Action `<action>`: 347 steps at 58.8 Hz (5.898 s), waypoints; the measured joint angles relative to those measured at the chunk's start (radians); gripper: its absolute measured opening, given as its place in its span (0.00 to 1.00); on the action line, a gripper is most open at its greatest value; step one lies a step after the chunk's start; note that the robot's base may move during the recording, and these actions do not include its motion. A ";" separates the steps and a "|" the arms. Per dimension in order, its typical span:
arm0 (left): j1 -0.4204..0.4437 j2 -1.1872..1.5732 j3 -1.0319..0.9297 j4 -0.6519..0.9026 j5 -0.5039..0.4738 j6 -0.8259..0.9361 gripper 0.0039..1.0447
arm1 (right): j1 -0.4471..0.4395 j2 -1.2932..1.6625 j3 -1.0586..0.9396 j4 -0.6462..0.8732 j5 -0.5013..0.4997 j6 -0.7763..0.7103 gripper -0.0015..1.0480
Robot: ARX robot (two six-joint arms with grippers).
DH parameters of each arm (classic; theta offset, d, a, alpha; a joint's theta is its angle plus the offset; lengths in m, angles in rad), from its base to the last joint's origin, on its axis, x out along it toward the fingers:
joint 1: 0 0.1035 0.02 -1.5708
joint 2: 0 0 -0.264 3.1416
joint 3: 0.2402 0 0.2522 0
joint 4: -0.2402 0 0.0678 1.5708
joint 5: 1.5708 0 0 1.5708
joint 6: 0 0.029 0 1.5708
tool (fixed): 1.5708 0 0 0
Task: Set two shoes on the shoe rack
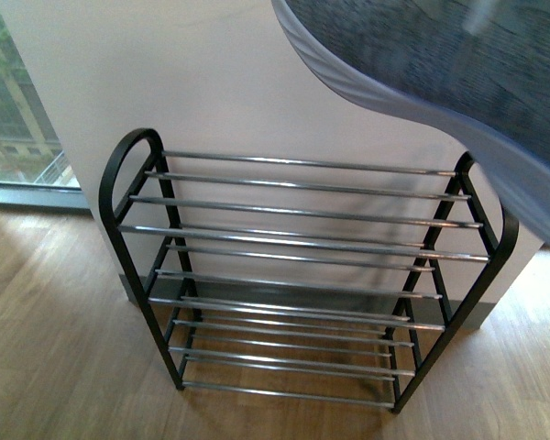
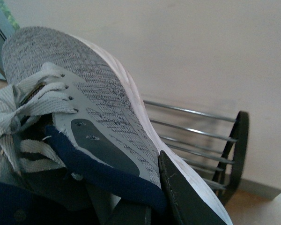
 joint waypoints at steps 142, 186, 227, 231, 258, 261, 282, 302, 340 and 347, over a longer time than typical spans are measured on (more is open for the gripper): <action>0.000 0.000 0.000 0.000 0.003 0.000 0.01 | -0.155 0.343 -0.197 0.859 -0.003 -0.176 0.02; 0.000 0.000 0.000 0.000 0.003 0.000 0.01 | -0.148 -0.092 -0.533 0.755 -0.002 -0.180 0.02; 0.000 0.000 0.000 0.000 0.002 0.000 0.01 | -0.148 -0.520 -0.612 0.433 -0.002 -0.180 0.02; 0.000 0.000 0.000 0.000 0.002 0.000 0.01 | -0.148 -0.559 -0.612 0.395 -0.002 -0.180 0.02; 0.000 0.000 0.000 0.000 0.002 0.000 0.01 | -0.148 -0.748 -0.612 0.214 -0.002 -0.180 0.02; 0.000 0.000 0.000 0.000 0.002 0.000 0.01 | -0.148 -0.764 -0.612 0.197 -0.002 -0.180 0.02; 0.000 0.000 0.000 0.000 0.002 0.000 0.01 | -0.148 -0.956 -0.612 -0.030 -0.002 -0.180 0.02; 0.000 0.000 0.000 0.000 0.002 0.000 0.01 | -0.148 -1.027 -0.612 -0.071 -0.002 -0.180 0.02; 0.000 0.000 0.000 0.000 0.005 0.001 0.01 | -0.148 -1.028 -0.612 -0.071 0.002 -0.181 0.69; -0.004 0.000 0.000 0.000 0.026 0.000 0.01 | -0.147 -1.029 -0.612 -0.071 0.002 -0.182 0.85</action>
